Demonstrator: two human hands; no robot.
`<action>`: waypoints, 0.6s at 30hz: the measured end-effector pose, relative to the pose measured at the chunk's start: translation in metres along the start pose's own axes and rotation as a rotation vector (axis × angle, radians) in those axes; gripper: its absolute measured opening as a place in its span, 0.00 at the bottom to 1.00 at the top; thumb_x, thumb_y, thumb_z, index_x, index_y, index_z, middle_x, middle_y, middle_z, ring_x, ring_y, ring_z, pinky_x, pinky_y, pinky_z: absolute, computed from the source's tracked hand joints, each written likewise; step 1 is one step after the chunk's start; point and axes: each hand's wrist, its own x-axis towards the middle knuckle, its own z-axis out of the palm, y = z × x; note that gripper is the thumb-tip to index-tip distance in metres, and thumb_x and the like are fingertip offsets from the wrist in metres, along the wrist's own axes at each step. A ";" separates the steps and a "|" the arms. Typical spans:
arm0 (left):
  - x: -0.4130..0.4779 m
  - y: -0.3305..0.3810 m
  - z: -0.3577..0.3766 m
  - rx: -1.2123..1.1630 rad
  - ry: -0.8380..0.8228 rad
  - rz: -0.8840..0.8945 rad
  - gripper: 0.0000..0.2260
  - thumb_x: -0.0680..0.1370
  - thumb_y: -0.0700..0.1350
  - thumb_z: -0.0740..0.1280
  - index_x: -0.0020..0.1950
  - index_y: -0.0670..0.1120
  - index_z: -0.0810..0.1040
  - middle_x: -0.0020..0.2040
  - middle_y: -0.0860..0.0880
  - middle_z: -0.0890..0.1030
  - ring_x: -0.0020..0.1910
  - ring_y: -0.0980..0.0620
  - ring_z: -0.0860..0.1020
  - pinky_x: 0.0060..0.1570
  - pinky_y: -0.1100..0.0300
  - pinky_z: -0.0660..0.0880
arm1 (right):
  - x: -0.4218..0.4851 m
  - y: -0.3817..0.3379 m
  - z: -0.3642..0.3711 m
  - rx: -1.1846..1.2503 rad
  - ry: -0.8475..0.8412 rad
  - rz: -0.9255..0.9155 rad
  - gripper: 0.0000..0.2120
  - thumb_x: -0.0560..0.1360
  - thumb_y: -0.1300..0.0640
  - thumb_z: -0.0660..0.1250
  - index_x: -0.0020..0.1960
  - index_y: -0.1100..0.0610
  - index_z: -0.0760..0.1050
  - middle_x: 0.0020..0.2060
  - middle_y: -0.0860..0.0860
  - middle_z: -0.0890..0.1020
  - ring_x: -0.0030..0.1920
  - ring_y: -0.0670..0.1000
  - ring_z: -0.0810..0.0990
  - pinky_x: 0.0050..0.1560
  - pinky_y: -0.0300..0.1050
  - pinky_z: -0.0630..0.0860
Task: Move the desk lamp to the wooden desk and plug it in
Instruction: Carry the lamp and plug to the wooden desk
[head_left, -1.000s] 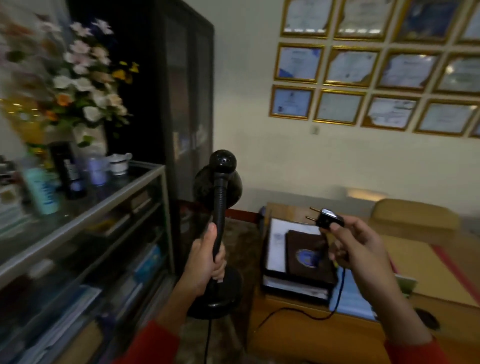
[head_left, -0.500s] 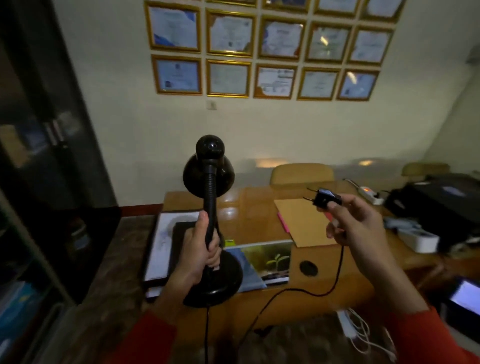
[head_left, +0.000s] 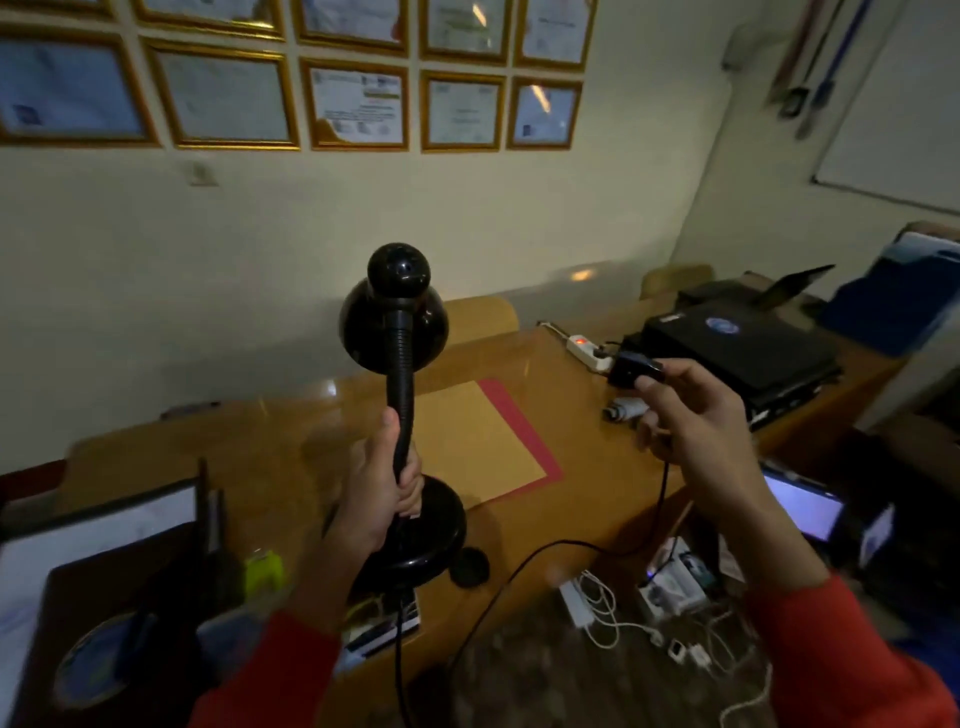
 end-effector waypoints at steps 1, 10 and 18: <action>0.013 -0.005 0.009 0.003 -0.010 -0.003 0.30 0.69 0.73 0.59 0.22 0.49 0.65 0.16 0.54 0.62 0.14 0.55 0.58 0.18 0.69 0.59 | 0.011 0.002 -0.007 -0.002 0.019 -0.002 0.04 0.77 0.58 0.64 0.44 0.52 0.76 0.26 0.40 0.80 0.24 0.47 0.73 0.23 0.33 0.69; 0.098 -0.046 0.097 0.013 -0.032 0.019 0.29 0.69 0.73 0.59 0.22 0.50 0.65 0.18 0.54 0.62 0.15 0.55 0.59 0.19 0.67 0.59 | 0.100 0.031 -0.072 0.008 0.081 -0.015 0.05 0.77 0.58 0.63 0.46 0.49 0.76 0.33 0.45 0.83 0.26 0.43 0.75 0.27 0.34 0.72; 0.166 -0.098 0.181 -0.030 0.149 -0.003 0.27 0.73 0.64 0.56 0.24 0.44 0.63 0.15 0.53 0.64 0.15 0.56 0.60 0.20 0.65 0.58 | 0.204 0.083 -0.125 0.034 -0.002 -0.030 0.04 0.77 0.59 0.63 0.50 0.55 0.75 0.34 0.48 0.81 0.27 0.44 0.74 0.28 0.33 0.73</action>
